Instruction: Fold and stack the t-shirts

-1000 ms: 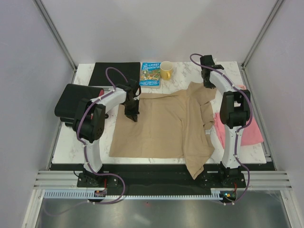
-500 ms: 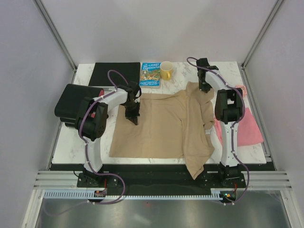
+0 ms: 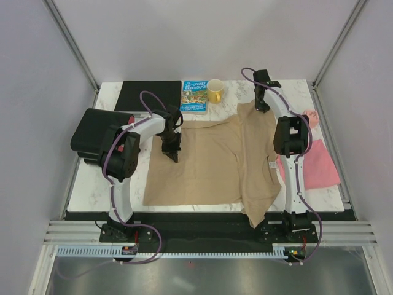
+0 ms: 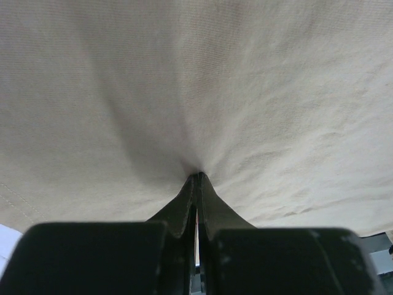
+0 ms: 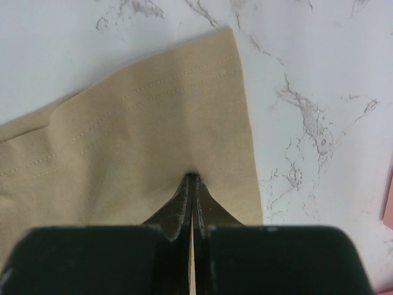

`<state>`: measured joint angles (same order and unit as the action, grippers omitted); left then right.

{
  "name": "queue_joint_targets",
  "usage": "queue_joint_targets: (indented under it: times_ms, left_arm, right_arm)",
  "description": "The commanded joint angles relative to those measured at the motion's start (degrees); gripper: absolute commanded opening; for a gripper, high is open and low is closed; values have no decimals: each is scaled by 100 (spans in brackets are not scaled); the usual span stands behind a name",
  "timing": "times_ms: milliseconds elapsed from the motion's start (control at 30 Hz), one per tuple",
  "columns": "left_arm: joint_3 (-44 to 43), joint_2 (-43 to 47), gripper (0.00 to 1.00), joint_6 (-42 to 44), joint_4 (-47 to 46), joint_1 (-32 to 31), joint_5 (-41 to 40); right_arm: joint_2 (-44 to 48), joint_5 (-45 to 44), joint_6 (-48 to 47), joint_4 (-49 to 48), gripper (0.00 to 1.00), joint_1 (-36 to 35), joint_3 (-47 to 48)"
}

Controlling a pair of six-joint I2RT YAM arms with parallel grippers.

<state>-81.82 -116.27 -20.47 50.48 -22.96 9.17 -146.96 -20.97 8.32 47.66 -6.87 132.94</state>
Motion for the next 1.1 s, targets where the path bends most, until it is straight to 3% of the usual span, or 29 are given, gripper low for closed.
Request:
queue_joint_targets:
  times_ms: [0, 167, 300, 367, 600, 800, 867, 1067]
  left_arm:
    - [-27, -221, 2, 122, 217, -7, -240]
    - [43, -265, 2, 43, 252, 2, -302]
    - [-35, -195, 2, 17, 287, 11, -372]
    - [-184, -72, 10, -18, 305, 20, -425]
    - [-1080, 201, 20, -54, 454, 151, -820]
    - [-1977, 35, 26, -247, 516, 538, -1329]
    - [-2302, -176, 29, -335, 516, 748, -1330]
    - [-3005, -703, 38, -335, 551, 1127, -1515]
  right_arm:
    - [-263, 164, 100, 68, 0, 46, 144]
    - [-167, 23, 74, 68, 3, 125, 4]
    - [122, 58, 135, -37, 22, 213, -154]
    - [482, 111, 126, -177, 28, 222, -408]
    - [1906, 699, -32, -1136, 38, 222, -1394]
    - [1724, 876, 100, -1153, 42, 248, -1210]
    - [1565, 910, 205, -1119, 51, 318, -1009]
    - [1152, 920, 469, -1197, 57, 415, -683]
